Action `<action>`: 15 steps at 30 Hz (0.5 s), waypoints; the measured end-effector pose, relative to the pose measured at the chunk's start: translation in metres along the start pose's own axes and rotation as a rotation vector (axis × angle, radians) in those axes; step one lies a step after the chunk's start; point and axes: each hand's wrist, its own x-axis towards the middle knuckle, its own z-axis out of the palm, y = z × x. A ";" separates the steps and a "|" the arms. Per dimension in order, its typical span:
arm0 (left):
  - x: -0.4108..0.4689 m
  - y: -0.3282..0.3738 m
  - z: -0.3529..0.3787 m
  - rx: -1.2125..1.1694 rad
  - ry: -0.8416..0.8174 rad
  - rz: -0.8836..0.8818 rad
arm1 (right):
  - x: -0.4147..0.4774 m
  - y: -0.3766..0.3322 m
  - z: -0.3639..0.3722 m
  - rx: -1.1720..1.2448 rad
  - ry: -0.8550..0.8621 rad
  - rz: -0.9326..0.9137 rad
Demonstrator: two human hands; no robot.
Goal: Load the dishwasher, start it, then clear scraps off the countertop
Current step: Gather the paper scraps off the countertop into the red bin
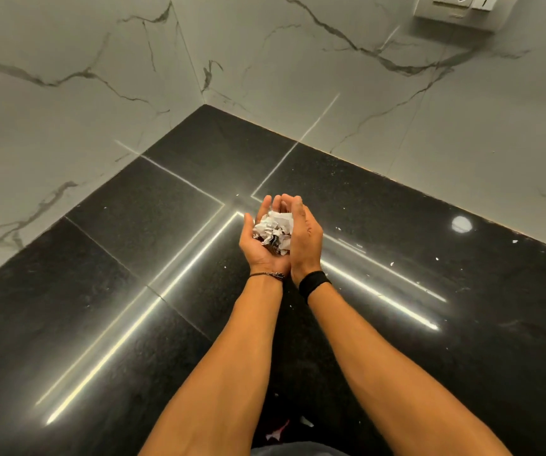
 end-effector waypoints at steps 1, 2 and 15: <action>-0.005 0.004 -0.004 -0.002 0.001 0.006 | -0.005 0.000 0.002 0.028 -0.010 0.028; -0.011 0.007 -0.007 0.003 -0.001 0.015 | -0.010 0.000 0.004 0.061 -0.017 0.056; -0.126 0.061 -0.070 0.016 0.014 0.158 | -0.141 0.034 0.031 0.076 -0.124 0.172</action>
